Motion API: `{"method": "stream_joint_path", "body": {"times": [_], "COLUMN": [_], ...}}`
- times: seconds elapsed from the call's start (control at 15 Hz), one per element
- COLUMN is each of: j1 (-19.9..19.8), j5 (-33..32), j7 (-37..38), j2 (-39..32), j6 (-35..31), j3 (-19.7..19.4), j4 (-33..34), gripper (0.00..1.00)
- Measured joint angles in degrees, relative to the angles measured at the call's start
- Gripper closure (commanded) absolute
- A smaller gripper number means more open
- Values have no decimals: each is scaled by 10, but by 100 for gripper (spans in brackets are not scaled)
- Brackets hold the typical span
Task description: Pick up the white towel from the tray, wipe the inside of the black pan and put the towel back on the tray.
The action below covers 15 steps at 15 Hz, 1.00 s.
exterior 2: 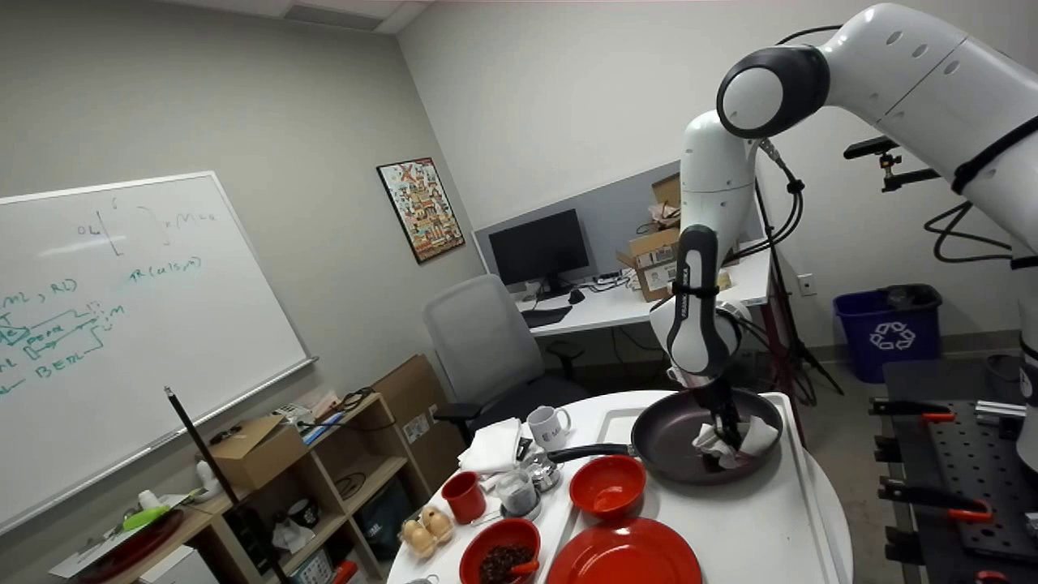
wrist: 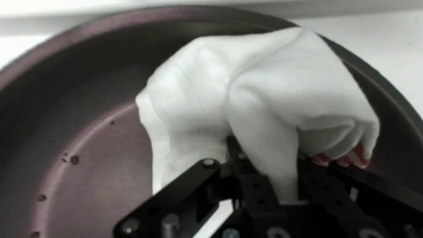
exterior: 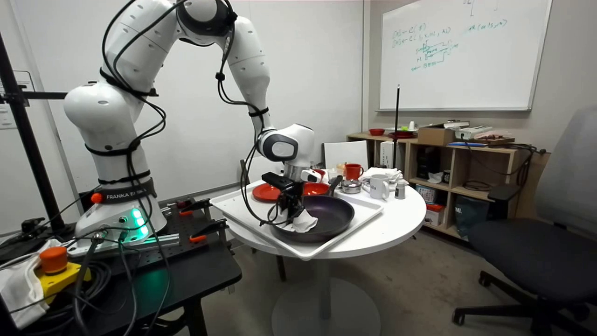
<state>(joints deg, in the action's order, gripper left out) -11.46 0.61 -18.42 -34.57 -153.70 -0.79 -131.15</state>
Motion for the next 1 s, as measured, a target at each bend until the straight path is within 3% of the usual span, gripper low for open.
{"method": "stream_joint_path", "body": {"times": [0.4, 0.73, 1.0], "j1": [-48, -91, -95], "j5": [1, 2, 1], "j7": [5, 13, 19], "j2": [1, -2, -14], "j6": [-123, -185, -238], "j3": [-33, -19, 0], "j4": [-15, -9, -7], "gripper": [94, 94, 94]}}
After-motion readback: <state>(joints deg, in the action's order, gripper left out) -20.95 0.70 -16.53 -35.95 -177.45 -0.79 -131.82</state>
